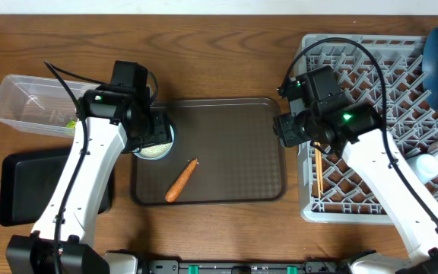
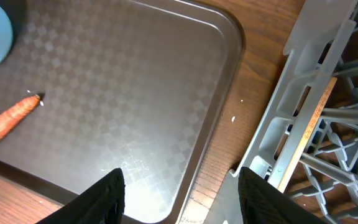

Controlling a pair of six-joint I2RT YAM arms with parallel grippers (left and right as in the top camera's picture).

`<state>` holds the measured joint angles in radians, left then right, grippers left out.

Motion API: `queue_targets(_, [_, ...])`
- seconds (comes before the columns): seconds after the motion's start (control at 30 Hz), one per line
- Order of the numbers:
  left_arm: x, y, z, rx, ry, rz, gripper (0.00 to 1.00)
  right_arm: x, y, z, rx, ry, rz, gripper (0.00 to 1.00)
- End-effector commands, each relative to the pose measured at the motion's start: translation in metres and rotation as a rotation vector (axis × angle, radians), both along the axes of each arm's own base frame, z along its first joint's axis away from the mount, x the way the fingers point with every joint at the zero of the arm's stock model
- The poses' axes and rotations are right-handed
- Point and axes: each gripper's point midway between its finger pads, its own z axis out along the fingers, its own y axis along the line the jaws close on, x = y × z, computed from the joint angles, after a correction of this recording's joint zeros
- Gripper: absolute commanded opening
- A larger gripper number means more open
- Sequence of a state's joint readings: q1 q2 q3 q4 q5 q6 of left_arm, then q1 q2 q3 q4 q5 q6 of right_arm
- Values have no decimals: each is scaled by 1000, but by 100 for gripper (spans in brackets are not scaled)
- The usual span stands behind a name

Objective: Sort waste into correct bins and load items into the dishwasher rack
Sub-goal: 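Grasp the light-blue rice bowl with the left gripper and lift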

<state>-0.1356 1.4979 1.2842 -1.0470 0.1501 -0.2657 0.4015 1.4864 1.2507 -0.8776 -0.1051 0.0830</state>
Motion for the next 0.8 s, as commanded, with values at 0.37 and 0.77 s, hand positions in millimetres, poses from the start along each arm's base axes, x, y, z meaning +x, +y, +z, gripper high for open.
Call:
queue_targets(0.37, [36,-35,-45,36,-13,-45,64,-7,-5,-12,-43,53,-1,58])
queue_targets(0.77, [40,-36,-107,72,124,-42,63,-7,-10,-13,-71,51,-13,58])
